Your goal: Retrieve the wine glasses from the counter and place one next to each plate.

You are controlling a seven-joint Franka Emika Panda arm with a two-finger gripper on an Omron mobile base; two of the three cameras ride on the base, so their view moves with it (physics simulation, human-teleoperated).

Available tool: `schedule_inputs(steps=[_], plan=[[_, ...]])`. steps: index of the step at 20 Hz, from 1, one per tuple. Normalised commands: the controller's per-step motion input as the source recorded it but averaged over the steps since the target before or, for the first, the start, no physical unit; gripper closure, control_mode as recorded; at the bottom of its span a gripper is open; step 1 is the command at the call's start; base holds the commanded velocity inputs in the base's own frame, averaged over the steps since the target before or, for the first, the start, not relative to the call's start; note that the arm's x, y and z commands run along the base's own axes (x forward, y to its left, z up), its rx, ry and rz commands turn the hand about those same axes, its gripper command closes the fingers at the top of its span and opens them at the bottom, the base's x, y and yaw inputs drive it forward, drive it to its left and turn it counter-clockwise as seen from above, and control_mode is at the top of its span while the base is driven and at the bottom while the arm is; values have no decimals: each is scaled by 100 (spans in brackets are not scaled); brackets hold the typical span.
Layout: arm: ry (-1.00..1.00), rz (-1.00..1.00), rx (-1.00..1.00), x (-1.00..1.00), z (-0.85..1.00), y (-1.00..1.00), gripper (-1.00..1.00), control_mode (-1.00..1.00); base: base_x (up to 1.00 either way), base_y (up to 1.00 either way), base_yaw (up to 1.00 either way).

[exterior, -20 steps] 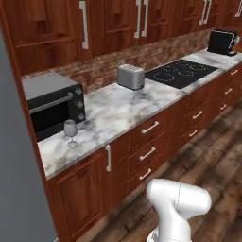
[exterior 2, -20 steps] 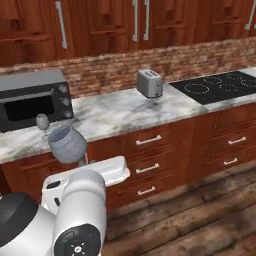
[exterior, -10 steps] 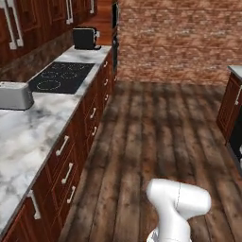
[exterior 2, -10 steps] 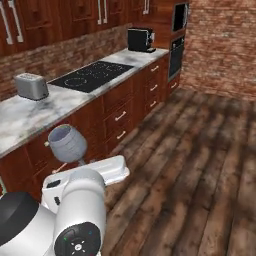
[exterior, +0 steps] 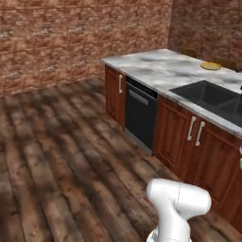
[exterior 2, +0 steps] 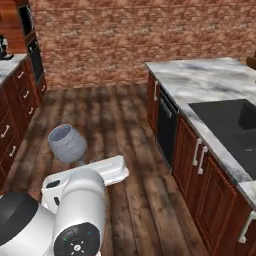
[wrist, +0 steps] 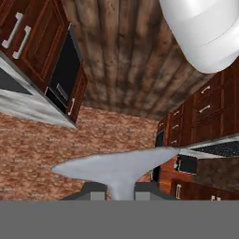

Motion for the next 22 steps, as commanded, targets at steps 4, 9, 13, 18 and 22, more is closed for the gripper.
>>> schedule_inputs(steps=[4, 9, 13, 18, 22], plan=[[0, 0, 0, 0, 0, 0, 100, 100, 0, 0, -99], [0, 0, 0, 0, 0, 0, 100, 100, 57, 56, -77], [0, 0, 0, 0, 0, 0, 100, 100, 27, -6, -77], [0, 0, 0, 0, 0, 0, 100, 100, 10, -71, -66], [0, 0, 0, 0, 0, 0, 100, 100, 6, -100, -36]])
